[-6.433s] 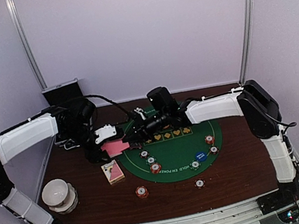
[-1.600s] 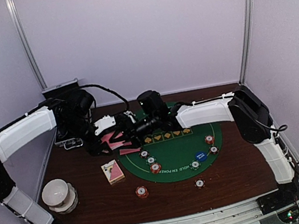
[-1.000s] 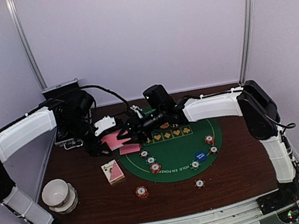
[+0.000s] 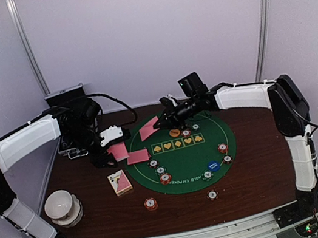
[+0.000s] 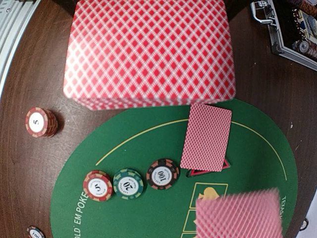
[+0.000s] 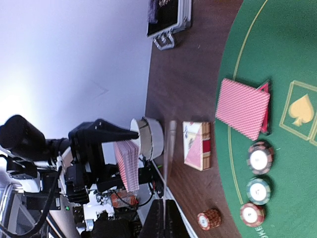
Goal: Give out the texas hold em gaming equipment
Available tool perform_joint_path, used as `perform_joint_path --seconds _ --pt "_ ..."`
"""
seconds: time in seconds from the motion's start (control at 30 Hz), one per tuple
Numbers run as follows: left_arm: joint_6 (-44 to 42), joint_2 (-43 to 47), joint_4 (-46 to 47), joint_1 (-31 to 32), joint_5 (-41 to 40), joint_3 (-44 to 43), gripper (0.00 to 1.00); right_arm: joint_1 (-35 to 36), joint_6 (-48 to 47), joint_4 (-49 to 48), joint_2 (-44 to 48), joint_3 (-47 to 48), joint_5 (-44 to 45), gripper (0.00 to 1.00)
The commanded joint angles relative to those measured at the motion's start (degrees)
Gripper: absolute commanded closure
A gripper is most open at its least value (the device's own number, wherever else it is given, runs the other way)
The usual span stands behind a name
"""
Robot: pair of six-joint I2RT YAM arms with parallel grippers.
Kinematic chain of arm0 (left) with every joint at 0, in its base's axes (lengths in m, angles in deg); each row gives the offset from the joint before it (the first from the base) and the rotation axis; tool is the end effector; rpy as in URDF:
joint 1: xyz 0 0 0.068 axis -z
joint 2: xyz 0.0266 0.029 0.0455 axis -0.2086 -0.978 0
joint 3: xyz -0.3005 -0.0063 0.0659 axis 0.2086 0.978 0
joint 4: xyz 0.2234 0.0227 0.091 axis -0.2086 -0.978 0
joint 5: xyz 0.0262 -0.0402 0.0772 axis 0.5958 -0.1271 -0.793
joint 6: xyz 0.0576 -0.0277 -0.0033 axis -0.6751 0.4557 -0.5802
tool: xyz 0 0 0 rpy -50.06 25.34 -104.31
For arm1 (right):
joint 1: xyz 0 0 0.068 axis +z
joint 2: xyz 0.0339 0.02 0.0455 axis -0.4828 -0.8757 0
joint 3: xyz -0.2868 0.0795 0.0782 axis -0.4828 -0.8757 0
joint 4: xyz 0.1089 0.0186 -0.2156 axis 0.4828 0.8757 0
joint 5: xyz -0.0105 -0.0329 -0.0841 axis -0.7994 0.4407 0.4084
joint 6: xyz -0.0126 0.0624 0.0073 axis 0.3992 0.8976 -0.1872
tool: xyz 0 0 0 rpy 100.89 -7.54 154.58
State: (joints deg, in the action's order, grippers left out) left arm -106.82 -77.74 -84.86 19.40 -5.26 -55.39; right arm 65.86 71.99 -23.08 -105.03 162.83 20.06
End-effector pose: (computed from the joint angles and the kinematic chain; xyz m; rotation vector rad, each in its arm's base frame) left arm 0.2479 -0.1641 0.3015 1.5679 2.2802 -0.2857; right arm 0.3603 0.3242 0.2761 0.3321 -2.4703 -1.8490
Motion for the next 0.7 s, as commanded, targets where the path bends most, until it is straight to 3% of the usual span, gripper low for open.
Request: perform_joint_path --seconds 0.0,0.33,0.67 --pt "-0.77 2.18 1.12 -0.42 -0.01 0.50 1.00 -6.13 -10.11 13.28 1.29 4.98 2.92 1.00" --pt "-0.62 2.96 0.73 -0.42 1.30 0.64 1.00 -9.83 -20.61 32.02 -15.46 28.60 11.54 1.00" --pt "-0.57 3.55 -0.01 -0.41 2.57 0.77 1.00 -10.53 -19.88 31.62 -25.60 37.87 15.00 1.00"
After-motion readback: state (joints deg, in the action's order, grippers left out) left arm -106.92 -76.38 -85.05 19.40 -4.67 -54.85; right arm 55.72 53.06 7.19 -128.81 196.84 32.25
